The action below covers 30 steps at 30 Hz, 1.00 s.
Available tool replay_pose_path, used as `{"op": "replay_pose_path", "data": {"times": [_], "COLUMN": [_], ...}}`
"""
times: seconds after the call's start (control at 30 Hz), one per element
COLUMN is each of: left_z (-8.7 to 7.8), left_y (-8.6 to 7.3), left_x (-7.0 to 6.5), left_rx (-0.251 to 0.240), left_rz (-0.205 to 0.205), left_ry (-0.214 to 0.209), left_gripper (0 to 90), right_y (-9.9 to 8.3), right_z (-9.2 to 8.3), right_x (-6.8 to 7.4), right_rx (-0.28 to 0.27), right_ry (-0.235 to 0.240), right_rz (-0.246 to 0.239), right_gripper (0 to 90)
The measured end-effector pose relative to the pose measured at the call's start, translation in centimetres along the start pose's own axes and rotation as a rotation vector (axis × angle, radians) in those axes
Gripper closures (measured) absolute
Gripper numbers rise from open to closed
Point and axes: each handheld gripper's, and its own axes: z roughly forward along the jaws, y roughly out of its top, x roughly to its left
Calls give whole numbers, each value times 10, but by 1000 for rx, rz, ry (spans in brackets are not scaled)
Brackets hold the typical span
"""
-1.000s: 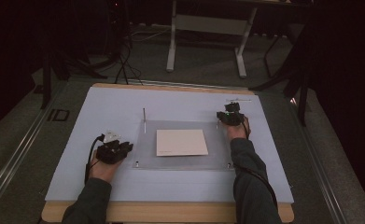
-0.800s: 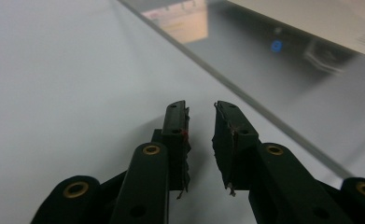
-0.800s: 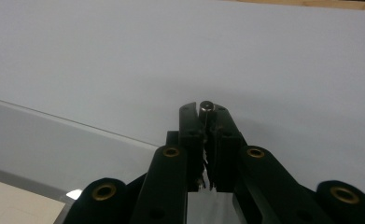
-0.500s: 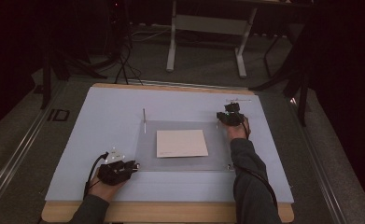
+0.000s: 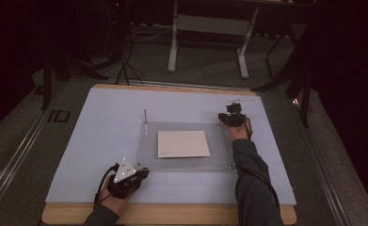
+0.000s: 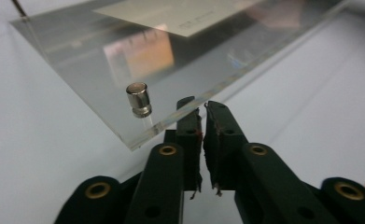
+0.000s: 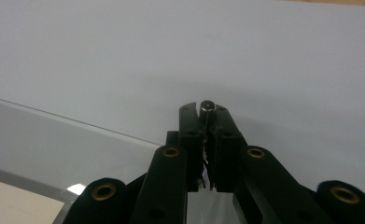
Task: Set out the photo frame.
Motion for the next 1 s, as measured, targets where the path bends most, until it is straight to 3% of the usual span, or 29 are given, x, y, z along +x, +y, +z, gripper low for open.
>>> {"op": "replay_pose_path", "data": {"times": [0.17,0.27,0.47,0.73,1.0], "left_z": [4,9,13,17,30], "left_y": [14,23,42,76,108], "left_x": [-5,-11,-11,-13,-10], "left_rx": [-54,-66,-105,-136,-150], "left_rz": [-42,-20,-27,68,100], "left_ry": [-13,-14,-7,5,29], "left_gripper": [864,864,862,857,857], "right_y": [3,5,9,10,7], "right_z": [1,1,1,4,8], "right_x": [-1,-3,-6,-8,-10], "right_rx": [15,32,52,57,74], "right_ry": [7,19,47,51,53], "right_rz": [12,13,20,22,26], "right_gripper": [854,853,851,840,832]}}
